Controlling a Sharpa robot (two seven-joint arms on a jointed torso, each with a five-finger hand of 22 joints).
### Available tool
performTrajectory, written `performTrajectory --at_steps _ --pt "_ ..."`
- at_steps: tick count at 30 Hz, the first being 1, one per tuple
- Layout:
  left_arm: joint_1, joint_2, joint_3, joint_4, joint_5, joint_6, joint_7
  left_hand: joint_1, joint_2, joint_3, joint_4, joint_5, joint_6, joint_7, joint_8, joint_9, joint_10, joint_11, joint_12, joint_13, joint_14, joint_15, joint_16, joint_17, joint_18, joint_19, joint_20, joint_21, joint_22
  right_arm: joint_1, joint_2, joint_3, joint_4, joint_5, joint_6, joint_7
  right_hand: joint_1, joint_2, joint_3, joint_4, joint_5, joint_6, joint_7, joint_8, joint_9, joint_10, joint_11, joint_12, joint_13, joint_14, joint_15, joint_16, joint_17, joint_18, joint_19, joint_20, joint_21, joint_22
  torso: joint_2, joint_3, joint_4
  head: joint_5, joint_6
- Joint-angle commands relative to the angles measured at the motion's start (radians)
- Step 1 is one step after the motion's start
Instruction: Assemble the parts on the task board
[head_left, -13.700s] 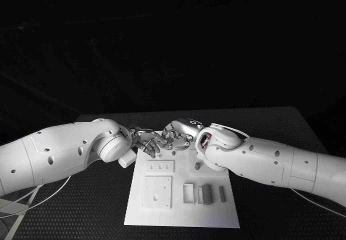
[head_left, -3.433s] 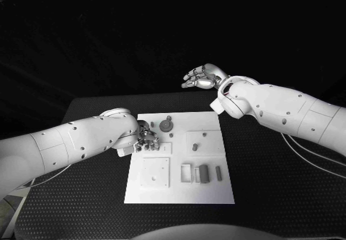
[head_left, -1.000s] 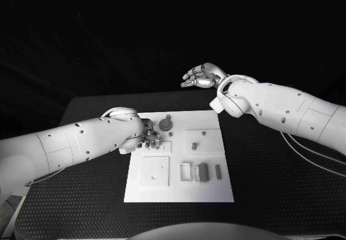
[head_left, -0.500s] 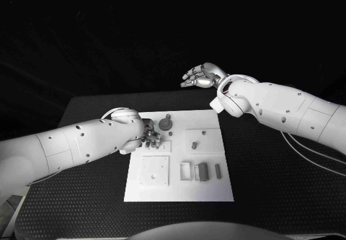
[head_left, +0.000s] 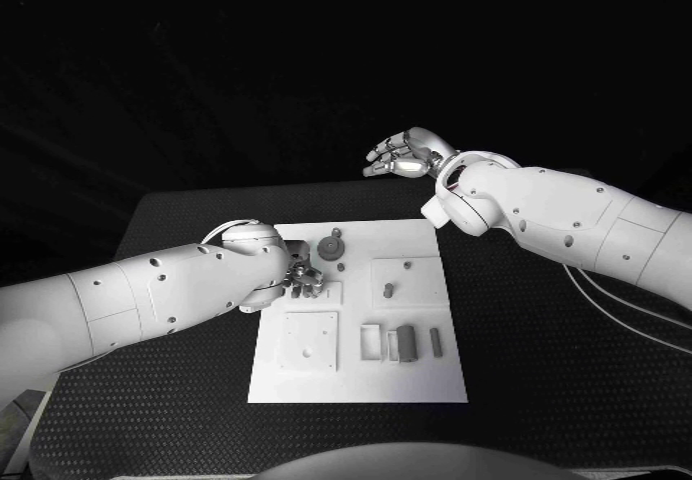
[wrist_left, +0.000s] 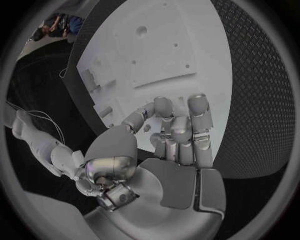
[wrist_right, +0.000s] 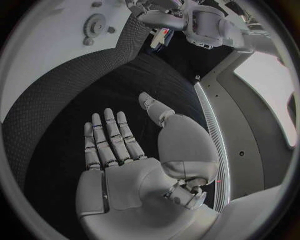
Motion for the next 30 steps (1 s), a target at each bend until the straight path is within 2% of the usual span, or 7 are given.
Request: performTrajectory --at_steps 1,16,22,30 --pt "-0.024 -0.001 -0.014 0.008 -0.029 0.018 0.002 -0.001 0.012 0.026 0.016 0.001 0.136 -0.046 0.007 -0.001 0.002 -0.008 0.005 0.001 0.026 -0.033 0.004 -0.001 0.003 0.009 -0.009 0.007 0.022 -0.001 -0.002 0.0 0.002 -0.001 0.012 0.007 0.003 0.01 -0.006 -0.001 -0.005 -0.003 0.039 0.003 -0.001 0.009 -0.001 -0.004 -0.001 0.004 0.001 -0.007 -0.001 -0.016 -0.003 0.0 -0.005 0.001 0.0 -0.001 0.0007 0.0 0.001" --pt "-0.033 -0.011 -0.014 0.013 -0.029 0.01 0.0 -0.009 0.013 0.03 0.018 -0.007 0.135 -0.047 0.009 0.0 0.004 -0.009 0.005 -0.001 0.028 -0.033 0.004 -0.005 0.002 0.01 -0.008 0.009 0.022 -0.002 -0.005 0.0 0.004 -0.001 0.012 0.007 0.003 0.01 -0.006 -0.001 -0.005 -0.002 0.039 0.004 -0.002 0.009 -0.001 -0.005 -0.003 0.004 0.001 -0.008 -0.002 -0.016 -0.003 0.0 -0.005 0.003 0.001 -0.0003 -0.0011 0.001 0.004" --pt "-0.035 -0.013 -0.014 0.001 -0.029 -0.022 0.007 -0.014 0.016 0.034 0.018 -0.017 0.134 -0.046 0.009 0.0 0.003 -0.009 0.004 -0.003 0.028 -0.033 0.004 -0.008 0.003 0.009 -0.008 0.01 0.021 -0.002 -0.005 0.0 0.003 0.0 0.011 0.007 0.003 0.01 -0.007 -0.001 -0.005 -0.002 0.039 0.004 -0.002 0.01 -0.001 -0.006 -0.003 0.004 0.001 -0.008 -0.002 -0.016 -0.003 0.0 -0.006 0.003 0.001 -0.0002 -0.0012 0.0 0.004" --pt "-0.035 -0.035 -0.014 0.005 -0.016 -0.077 0.02 -0.016 0.018 0.036 0.017 -0.023 0.133 -0.046 0.01 0.0 0.004 -0.009 0.004 -0.004 0.028 -0.033 0.005 -0.01 0.003 0.009 -0.008 0.011 0.021 -0.004 -0.006 0.0 0.002 0.0 0.011 0.007 0.003 0.01 -0.007 -0.001 -0.005 -0.002 0.039 0.004 -0.002 0.01 -0.001 -0.006 -0.004 0.004 0.001 -0.008 -0.002 -0.017 -0.003 0.0 -0.006 0.003 0.001 -0.0005 -0.0007 -0.001 0.005"
